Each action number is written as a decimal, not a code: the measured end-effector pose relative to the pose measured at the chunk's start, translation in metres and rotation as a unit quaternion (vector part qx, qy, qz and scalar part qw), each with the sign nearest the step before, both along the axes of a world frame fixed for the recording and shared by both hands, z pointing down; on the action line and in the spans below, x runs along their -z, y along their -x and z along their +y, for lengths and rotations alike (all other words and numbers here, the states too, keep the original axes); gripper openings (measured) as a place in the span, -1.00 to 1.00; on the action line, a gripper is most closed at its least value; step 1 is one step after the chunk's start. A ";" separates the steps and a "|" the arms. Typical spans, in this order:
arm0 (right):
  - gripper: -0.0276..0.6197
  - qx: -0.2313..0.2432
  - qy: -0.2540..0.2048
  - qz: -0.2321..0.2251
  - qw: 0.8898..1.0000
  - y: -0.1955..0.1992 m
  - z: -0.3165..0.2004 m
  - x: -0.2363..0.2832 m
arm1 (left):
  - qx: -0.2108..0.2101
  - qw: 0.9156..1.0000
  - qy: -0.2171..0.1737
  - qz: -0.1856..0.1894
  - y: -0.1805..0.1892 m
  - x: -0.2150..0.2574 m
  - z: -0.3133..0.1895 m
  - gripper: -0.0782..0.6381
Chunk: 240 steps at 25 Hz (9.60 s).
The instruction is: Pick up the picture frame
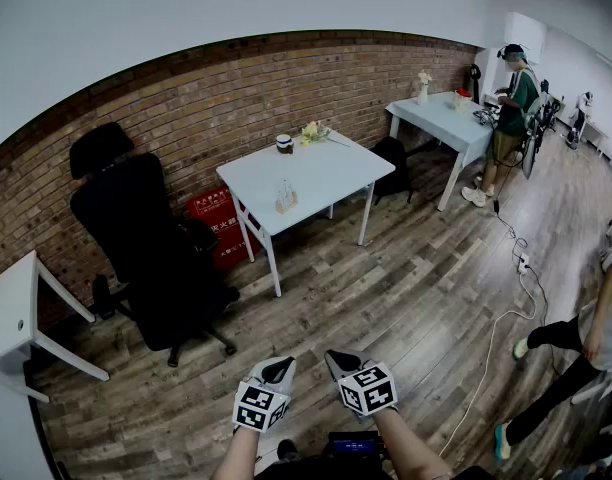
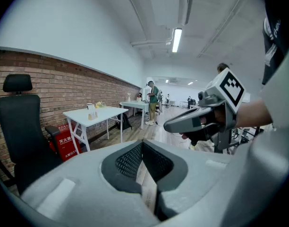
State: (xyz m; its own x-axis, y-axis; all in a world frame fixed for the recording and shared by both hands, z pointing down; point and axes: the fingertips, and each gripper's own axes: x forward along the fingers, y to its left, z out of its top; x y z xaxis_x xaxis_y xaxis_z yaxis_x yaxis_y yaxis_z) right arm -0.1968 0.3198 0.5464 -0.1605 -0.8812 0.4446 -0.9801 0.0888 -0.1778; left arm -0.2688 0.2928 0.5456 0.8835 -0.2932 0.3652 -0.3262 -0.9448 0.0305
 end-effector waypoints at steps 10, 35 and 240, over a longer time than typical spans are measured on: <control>-0.89 -0.010 0.003 0.007 1.000 -0.004 0.013 0.000 | -0.010 1.000 -0.002 -0.011 -0.002 -0.002 0.011 -0.75; -0.89 -0.012 -0.001 -0.018 1.000 -0.027 0.021 -0.005 | -0.021 0.999 -0.001 -0.032 -0.026 -0.012 0.023 -0.75; -0.52 0.333 0.135 0.003 0.933 -0.306 -0.689 -0.145 | 0.344 0.923 0.145 -0.096 -0.305 -0.149 -0.645 -0.39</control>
